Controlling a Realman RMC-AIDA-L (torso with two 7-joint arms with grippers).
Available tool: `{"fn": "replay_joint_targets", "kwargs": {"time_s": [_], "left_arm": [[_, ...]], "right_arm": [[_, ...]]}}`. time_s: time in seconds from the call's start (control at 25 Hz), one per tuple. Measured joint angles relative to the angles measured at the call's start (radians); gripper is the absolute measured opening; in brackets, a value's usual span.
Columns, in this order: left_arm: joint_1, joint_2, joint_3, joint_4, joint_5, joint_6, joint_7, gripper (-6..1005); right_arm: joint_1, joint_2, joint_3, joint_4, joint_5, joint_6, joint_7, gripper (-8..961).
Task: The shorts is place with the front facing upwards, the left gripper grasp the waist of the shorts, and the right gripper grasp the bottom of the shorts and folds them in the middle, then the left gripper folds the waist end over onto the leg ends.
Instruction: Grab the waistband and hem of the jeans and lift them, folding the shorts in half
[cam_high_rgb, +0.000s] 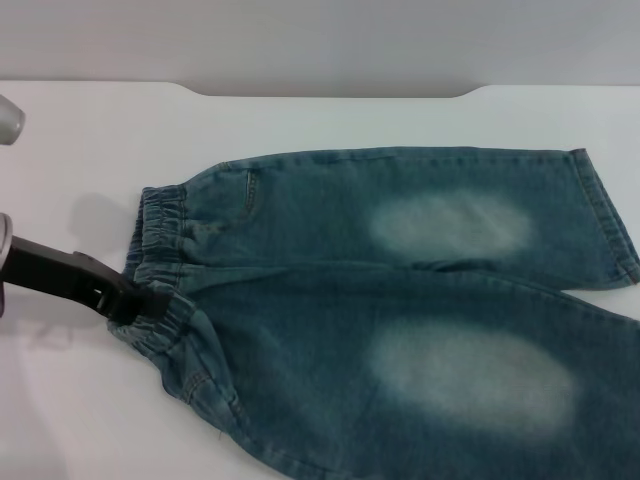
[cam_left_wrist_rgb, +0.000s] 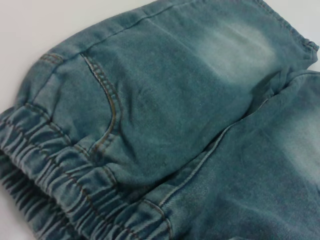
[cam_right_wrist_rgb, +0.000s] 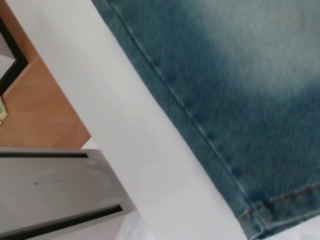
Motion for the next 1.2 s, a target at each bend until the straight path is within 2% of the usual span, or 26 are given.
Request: {"fn": "replay_joint_targets", "kwargs": {"time_s": [0.12,0.68,0.96,1.0,1.2], "left_arm": [[-0.001,-0.002,0.000,0.000,0.000,0.000,0.001,39],[-0.011,-0.008,0.001,0.000,0.000,-0.001,-0.001,39],[-0.012,-0.009,0.011,0.000,0.001,-0.001,-0.005,40],[-0.013,-0.009,0.011,0.000,0.001,-0.001,-0.006,40],[-0.016,-0.009,0.011,0.000,0.001,-0.001,-0.007,39]], "right_arm": [[0.003,-0.010,-0.001,0.034,-0.013,0.007,-0.001,458],[0.023,-0.010,-0.009,0.103,-0.050,0.072,-0.006,457],[0.036,0.000,0.011,0.125,-0.051,0.098,0.021,457],[0.034,0.010,0.013,0.123,-0.051,0.103,0.040,457],[0.028,0.022,0.005,0.118,-0.066,0.114,0.081,457]]}}
